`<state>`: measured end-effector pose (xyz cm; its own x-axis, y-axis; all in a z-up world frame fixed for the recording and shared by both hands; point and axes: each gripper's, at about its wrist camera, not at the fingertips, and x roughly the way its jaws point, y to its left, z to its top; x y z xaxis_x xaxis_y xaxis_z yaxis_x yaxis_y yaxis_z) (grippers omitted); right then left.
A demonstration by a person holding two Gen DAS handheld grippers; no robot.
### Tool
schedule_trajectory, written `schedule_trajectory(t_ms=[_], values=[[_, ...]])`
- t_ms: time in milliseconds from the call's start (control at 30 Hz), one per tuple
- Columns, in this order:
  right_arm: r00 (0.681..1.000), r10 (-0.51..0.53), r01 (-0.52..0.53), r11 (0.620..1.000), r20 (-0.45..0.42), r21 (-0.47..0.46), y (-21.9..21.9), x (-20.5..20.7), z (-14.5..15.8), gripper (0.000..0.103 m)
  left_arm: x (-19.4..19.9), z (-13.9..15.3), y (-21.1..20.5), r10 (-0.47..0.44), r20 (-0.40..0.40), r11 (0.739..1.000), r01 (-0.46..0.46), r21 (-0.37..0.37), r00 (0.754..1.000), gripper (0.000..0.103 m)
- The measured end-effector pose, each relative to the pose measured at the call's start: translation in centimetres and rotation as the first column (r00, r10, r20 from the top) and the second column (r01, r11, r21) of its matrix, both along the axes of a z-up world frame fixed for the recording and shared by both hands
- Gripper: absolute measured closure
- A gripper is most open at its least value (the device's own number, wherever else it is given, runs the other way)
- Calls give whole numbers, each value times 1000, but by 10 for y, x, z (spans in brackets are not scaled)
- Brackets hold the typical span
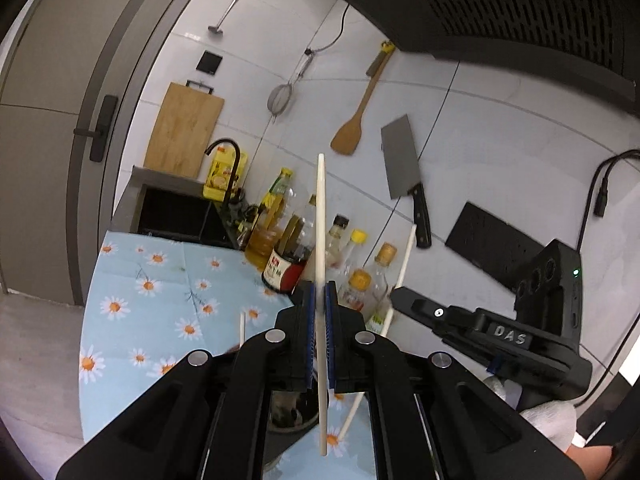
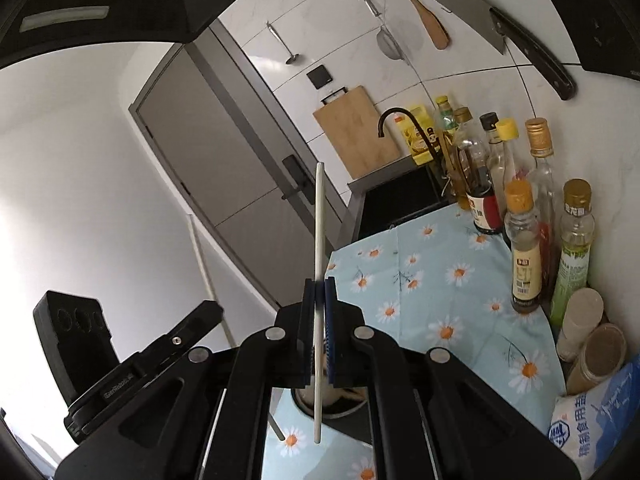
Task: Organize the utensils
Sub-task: 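Lower both chopsticks into the black holder and open both tools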
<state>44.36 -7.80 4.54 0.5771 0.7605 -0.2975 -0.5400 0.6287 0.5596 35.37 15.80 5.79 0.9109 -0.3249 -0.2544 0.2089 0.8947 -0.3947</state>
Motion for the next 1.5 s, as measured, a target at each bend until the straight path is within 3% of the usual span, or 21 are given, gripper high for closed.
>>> schedule_trajectory(t_ms=[233,467,567,667,800,1233,1267,1300,1333,1500], values=[[999,-19,19,1000,45,-12,11,14,9,97,17,2,3,4,39,1000,-4,5,999,99],[997,-27,28,1000,71,-12,25,35,10,97,27,-4,2,27,87,997,-33,76,996,99],[997,-37,38,999,69,-9,29,40,2,97,27,-10,9,76,107,997,-78,22,991,99],[997,-32,34,999,73,-30,36,41,-8,97,29,-18,11,109,109,994,-111,17,988,99],[995,-37,43,998,97,-55,43,38,-18,97,32,-33,14,124,89,992,-124,-13,988,99],[997,-27,34,993,68,-111,55,32,-44,97,38,-70,4,102,-11,994,-102,30,995,98],[998,-23,29,994,57,-107,55,31,-46,97,37,-72,5,106,-22,994,-106,27,994,95],[999,-21,26,994,50,-103,55,30,-47,92,37,-73,6,107,-30,994,-106,25,994,85],[999,-18,22,995,46,-95,54,29,-47,84,36,-74,7,106,-40,994,-105,16,994,81],[999,-26,29,997,47,-66,46,21,-40,82,28,-71,9,106,-40,994,-106,-1,994,81]])
